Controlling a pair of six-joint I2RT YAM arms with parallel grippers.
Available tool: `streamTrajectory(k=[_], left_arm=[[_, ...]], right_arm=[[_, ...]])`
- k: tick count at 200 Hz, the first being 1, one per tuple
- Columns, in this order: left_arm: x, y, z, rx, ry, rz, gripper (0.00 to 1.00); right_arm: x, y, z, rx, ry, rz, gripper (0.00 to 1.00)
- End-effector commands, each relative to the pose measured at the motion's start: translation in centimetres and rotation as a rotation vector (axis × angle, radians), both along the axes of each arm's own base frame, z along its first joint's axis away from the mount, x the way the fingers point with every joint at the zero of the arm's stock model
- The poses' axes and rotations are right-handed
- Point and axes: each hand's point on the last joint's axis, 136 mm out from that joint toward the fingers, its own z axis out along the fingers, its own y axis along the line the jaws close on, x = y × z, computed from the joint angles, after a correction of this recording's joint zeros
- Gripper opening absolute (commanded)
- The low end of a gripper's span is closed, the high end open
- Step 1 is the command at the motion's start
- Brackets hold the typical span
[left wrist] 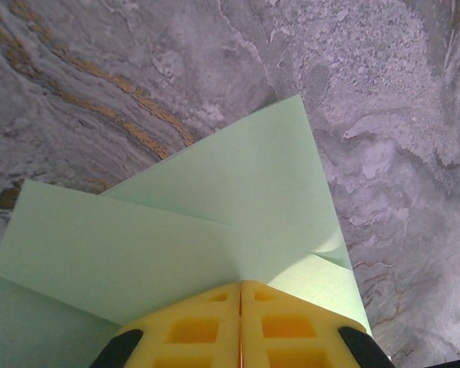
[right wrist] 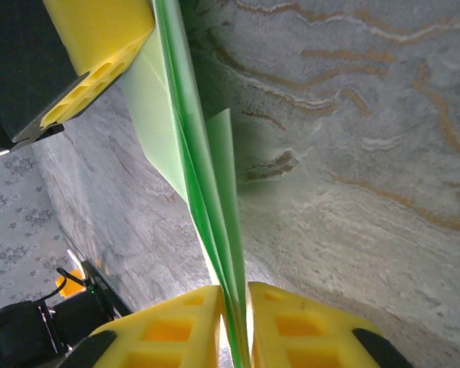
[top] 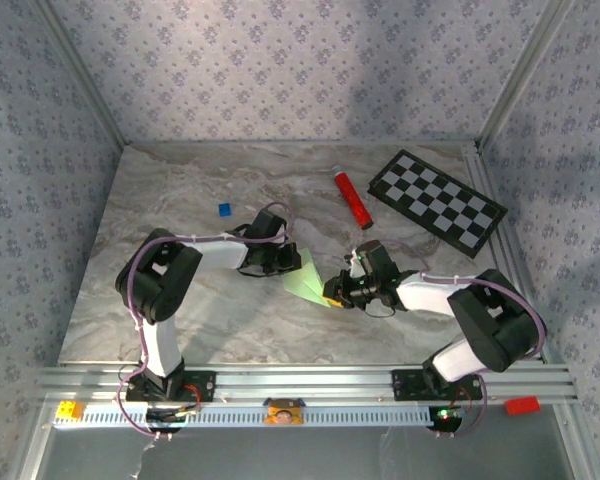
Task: Fold a paper plane with a square sheet of paper (pick it up from the middle)
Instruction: Turn over the paper at the center of the table.
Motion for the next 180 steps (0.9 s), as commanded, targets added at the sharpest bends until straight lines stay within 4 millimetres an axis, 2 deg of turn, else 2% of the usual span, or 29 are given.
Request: streamTrajectory(k=[1, 24, 43, 86, 104, 138, 160, 180], left_arm=[[-0.8, 1.0, -0.5, 0.031, 0.038, 0.015, 0.08], [-0.5, 0.4, 0.8, -0.008, 0.009, 0.001, 0.12], [-0.1, 0.0, 2.4, -0.034, -0.029, -0.015, 0.17], [0.5, -0.5, 7.3, -0.098, -0.138, -0.034, 0.36], [0.5, 0.2, 8.6, -0.089, -0.187, -0.019, 0.40], [0.2, 2.2, 9.1, -0.039, -0.250, 0.030, 0.41], [0.0, 3.3, 9.7, -0.030, -0.286, 0.064, 0.42], [-0.1, 4.3, 10.4, -0.017, -0.325, 0.097, 0.44]], right_arm=[[-0.3, -0.1, -0.2, 0.012, 0.004, 0.017, 0.14], [-0.4, -0.2, -0.2, 0.008, -0.003, 0.026, 0.06], [-0.5, -0.3, 0.1, 0.006, -0.012, 0.039, 0.04], [-0.4, -1.1, 1.0, -0.039, -0.074, 0.052, 0.03], [0.0, -2.0, 1.5, -0.098, -0.125, 0.043, 0.02], [0.7, -3.2, 3.3, -0.170, -0.238, 0.045, 0.02], [1.0, -4.7, 3.5, -0.277, -0.271, 0.051, 0.02], [1.4, -4.8, 4.4, -0.312, -0.334, 0.093, 0.02]])
